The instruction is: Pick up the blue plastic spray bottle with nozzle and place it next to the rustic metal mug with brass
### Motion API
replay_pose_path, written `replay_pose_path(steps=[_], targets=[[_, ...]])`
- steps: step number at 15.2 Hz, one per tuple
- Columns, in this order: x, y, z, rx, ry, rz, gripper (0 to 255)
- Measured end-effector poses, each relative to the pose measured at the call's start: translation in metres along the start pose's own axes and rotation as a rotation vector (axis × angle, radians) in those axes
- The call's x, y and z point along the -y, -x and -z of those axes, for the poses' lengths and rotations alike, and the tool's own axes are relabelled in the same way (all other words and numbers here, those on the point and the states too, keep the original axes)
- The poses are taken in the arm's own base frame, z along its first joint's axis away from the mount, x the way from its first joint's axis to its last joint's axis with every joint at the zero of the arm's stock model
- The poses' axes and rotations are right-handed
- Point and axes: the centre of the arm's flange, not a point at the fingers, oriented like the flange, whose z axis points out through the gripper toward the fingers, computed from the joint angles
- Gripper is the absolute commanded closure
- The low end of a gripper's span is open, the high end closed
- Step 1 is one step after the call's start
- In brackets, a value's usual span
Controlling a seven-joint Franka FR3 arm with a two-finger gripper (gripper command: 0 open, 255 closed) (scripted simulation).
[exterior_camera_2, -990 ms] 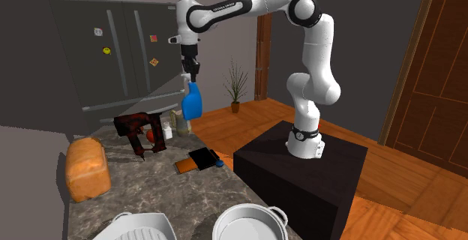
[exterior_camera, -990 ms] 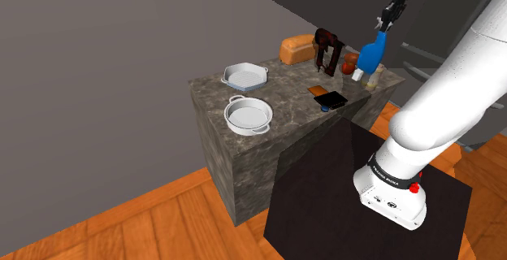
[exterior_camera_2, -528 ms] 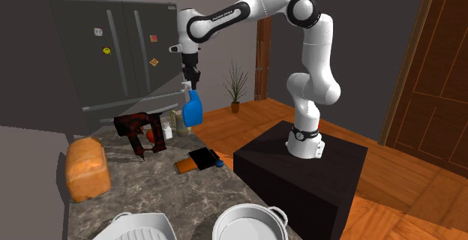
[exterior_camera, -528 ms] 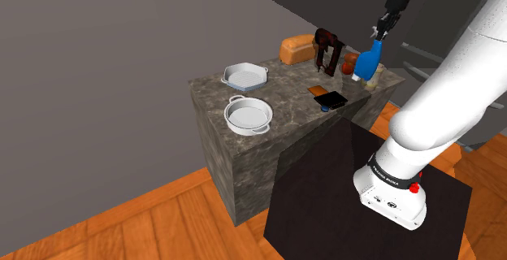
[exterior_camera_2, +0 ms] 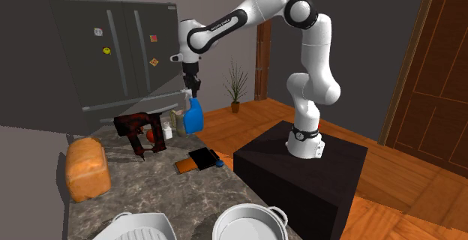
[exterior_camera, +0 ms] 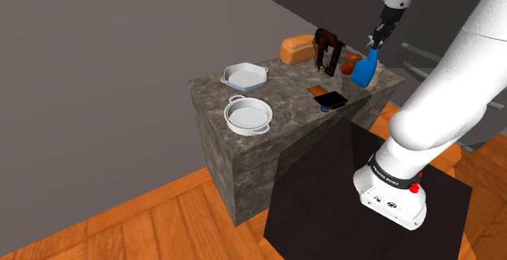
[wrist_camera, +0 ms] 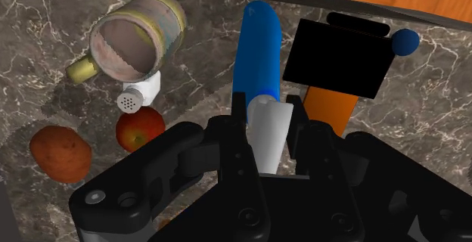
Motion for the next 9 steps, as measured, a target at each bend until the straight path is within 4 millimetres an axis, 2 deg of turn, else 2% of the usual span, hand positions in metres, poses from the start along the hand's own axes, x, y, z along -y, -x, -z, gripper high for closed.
replay_pose_path(steps=[9], targets=[[0.001, 0.001, -0.047, 0.0, 0.0, 0.0, 255]])
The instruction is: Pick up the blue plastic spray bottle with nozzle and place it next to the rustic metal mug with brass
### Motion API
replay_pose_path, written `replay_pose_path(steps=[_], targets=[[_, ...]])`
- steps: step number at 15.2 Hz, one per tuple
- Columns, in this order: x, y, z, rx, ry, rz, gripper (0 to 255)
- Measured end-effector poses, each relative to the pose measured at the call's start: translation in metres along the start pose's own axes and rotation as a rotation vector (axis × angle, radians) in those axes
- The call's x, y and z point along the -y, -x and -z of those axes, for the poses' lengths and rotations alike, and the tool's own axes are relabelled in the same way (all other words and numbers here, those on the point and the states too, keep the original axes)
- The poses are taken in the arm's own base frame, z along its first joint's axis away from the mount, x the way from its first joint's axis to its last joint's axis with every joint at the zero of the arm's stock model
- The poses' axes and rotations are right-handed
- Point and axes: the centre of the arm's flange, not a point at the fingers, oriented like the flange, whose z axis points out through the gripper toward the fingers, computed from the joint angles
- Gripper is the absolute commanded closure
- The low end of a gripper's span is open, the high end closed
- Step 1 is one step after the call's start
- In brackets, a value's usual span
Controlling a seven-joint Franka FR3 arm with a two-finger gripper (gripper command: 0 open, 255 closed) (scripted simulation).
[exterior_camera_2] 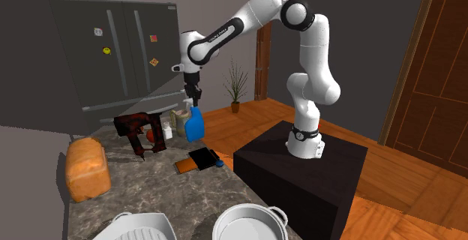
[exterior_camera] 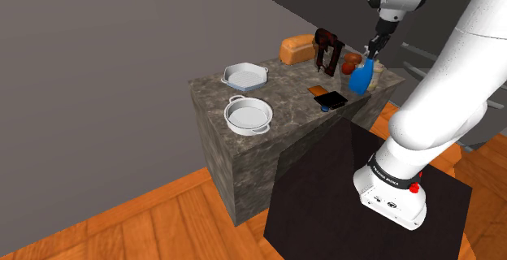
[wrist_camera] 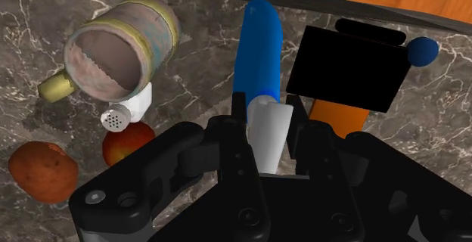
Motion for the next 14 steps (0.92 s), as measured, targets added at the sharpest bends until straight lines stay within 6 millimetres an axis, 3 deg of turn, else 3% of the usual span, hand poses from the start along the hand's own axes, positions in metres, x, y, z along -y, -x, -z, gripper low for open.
replay_pose_path(steps=[3, 8, 9, 14], targets=[[0.0, -0.002, -0.013, 0.0, 0.0, 0.0, 255], [-0.001, -0.001, -0.015, 0.0, 0.0, 0.0, 255], [-0.001, -0.001, -0.015, 0.0, 0.0, 0.0, 0], [-0.001, -0.001, -0.015, 0.0, 0.0, 0.0, 0]])
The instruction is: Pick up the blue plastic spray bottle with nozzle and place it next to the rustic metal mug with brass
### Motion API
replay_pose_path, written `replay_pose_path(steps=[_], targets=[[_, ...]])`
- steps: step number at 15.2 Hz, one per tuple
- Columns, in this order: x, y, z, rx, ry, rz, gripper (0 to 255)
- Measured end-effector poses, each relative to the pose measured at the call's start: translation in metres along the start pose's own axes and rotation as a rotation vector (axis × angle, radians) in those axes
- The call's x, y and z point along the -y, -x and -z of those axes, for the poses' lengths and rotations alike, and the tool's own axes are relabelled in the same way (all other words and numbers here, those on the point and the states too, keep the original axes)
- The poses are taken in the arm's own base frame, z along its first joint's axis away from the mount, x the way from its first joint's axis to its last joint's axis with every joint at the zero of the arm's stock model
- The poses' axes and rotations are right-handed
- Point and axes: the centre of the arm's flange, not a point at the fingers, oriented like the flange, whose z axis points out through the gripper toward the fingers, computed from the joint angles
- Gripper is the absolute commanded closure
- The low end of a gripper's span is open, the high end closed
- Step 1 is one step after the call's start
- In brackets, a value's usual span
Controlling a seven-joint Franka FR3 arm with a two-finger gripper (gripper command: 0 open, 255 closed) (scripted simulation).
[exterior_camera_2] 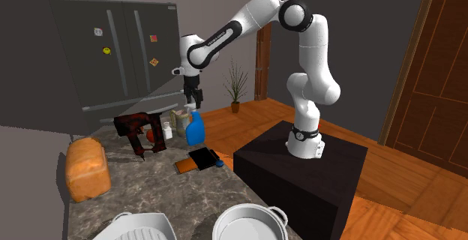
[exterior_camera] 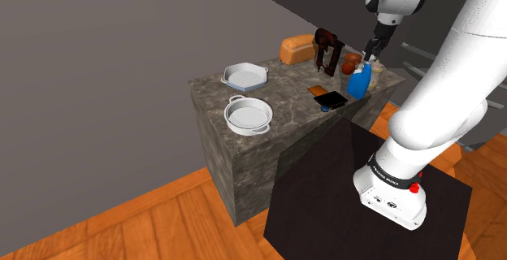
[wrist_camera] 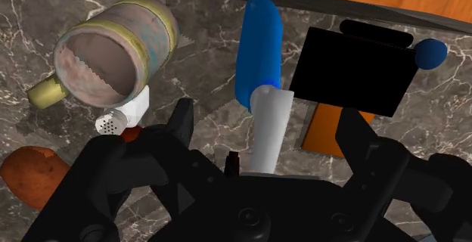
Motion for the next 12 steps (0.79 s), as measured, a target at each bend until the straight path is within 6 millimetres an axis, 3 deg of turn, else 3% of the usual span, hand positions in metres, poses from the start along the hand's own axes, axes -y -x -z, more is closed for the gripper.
replay_pose_path(steps=[2, 6, 12], targets=[[0.0, 0.0, 0.006, 0.0, 0.0, 0.0, 0], [0.001, 0.0, 0.044, -0.002, 0.001, 0.0, 0], [0.0, 0.0, 0.05, 0.0, 0.0, 0.0, 0]])
